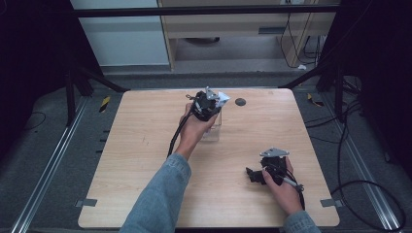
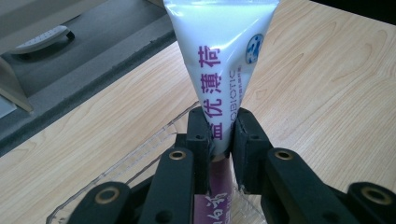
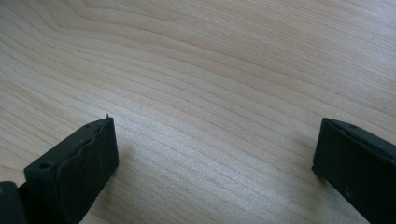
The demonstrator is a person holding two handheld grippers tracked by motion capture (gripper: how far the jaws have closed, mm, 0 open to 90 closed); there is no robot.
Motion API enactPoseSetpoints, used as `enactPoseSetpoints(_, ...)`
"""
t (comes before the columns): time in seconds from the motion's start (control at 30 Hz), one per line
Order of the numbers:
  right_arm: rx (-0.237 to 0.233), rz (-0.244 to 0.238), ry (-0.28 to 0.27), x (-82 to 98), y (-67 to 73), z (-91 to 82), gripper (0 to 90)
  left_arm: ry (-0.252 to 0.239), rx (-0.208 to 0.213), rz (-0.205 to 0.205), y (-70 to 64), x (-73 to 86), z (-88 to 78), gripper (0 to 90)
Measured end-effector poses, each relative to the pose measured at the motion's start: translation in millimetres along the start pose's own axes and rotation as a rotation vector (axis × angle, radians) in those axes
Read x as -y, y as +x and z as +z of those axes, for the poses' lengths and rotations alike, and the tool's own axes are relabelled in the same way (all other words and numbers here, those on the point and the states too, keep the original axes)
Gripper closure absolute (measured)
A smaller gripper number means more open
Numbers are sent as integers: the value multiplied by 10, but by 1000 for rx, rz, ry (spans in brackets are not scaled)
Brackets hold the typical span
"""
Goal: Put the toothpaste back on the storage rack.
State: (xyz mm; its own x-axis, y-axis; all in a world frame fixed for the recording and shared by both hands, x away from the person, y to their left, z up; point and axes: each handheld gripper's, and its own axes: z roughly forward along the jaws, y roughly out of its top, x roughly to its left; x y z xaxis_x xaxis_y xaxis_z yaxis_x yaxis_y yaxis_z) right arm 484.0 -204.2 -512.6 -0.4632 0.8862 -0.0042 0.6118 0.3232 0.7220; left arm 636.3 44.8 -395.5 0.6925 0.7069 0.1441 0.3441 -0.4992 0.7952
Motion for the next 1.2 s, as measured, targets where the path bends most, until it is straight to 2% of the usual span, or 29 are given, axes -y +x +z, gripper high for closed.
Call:
enactPoseSetpoints(0.13, 0, 0, 0, 0, 0, 0, 3, -4, -2, -19, -3, -2, 4, 773)
enactPoseSetpoints(0.5, 0, 0, 0, 0, 0, 0, 3, -5, 0, -26, 13, -5, -23, 757)
enactPoseSetpoints(1.2, 0, 0, 0, 0, 0, 0, 3, -16, 5, -16, -18, -8, -49, 753)
